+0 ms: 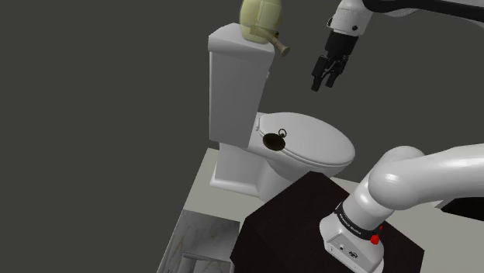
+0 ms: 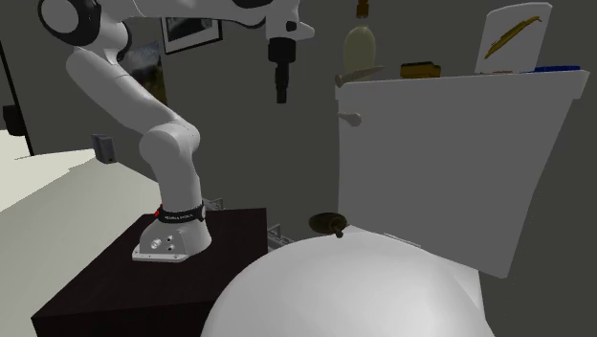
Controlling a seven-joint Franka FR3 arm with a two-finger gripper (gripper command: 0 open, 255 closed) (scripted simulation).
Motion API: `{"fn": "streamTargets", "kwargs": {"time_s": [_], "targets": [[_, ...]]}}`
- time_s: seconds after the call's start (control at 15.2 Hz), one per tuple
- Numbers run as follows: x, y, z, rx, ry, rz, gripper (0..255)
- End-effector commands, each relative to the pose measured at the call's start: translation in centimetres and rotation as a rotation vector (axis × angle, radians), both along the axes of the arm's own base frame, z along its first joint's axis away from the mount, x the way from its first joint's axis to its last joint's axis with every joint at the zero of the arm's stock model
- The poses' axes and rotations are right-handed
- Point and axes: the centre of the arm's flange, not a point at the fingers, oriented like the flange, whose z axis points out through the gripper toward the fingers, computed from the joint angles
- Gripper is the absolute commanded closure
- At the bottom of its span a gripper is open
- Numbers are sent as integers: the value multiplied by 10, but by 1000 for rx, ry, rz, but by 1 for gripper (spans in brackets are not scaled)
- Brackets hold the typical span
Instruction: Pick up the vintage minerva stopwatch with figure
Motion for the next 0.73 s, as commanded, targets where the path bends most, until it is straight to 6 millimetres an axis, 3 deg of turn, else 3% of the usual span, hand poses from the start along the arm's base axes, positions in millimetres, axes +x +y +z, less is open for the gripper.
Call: {"fn": "streamTargets", "kwargs": {"time_s": [0.0, 0.66], "targets": [[0, 0, 0, 0, 0, 0, 0], [50, -54, -110, -8, 8, 26, 0]]}}
